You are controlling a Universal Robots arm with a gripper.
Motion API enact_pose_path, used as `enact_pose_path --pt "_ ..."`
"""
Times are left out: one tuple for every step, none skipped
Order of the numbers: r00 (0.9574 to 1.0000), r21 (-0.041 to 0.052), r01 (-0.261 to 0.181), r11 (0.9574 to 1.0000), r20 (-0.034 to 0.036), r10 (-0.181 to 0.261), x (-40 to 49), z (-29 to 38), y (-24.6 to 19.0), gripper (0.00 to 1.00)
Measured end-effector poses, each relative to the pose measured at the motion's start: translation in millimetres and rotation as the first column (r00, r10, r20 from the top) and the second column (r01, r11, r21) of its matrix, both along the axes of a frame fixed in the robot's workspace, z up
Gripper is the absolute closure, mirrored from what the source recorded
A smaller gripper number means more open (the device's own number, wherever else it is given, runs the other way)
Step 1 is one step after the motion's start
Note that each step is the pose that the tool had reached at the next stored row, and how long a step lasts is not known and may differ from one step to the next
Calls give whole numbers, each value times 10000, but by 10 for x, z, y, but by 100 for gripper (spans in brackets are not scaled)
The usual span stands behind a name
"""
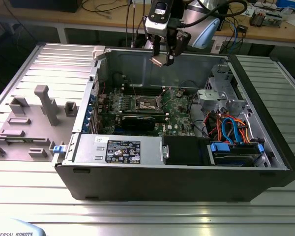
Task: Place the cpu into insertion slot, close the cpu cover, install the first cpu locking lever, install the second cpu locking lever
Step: 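Place the cpu into insertion slot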
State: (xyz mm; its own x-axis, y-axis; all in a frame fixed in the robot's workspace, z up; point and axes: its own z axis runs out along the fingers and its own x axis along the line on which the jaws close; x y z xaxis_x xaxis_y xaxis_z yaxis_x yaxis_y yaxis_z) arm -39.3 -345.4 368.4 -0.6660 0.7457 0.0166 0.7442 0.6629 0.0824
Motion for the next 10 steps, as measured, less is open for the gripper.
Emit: enact_pose_path --pt "10000 0 35 10000 0 -35 0 0 0 46" --pt "10000 0 75 10000 1 -75 0 0 0 46" --pt "9999 0 123 9999 1 -123 0 -1 0 46" --pt "9999 0 160 9999 1 -160 0 -1 0 46" --pt "9997 -1 227 9997 0 -227 0 -1 0 46" --pt "9996 0 277 9996 0 -277 0 -1 0 46" --pt "9995 0 320 9995 0 -320 0 -1 0 46" --pt "9993 0 379 9993 1 -379 0 -1 0 46" --pt "9991 -1 431 9991 0 -431 0 -1 0 46" --pt "9987 -2 511 9987 0 -511 0 -2 0 46"
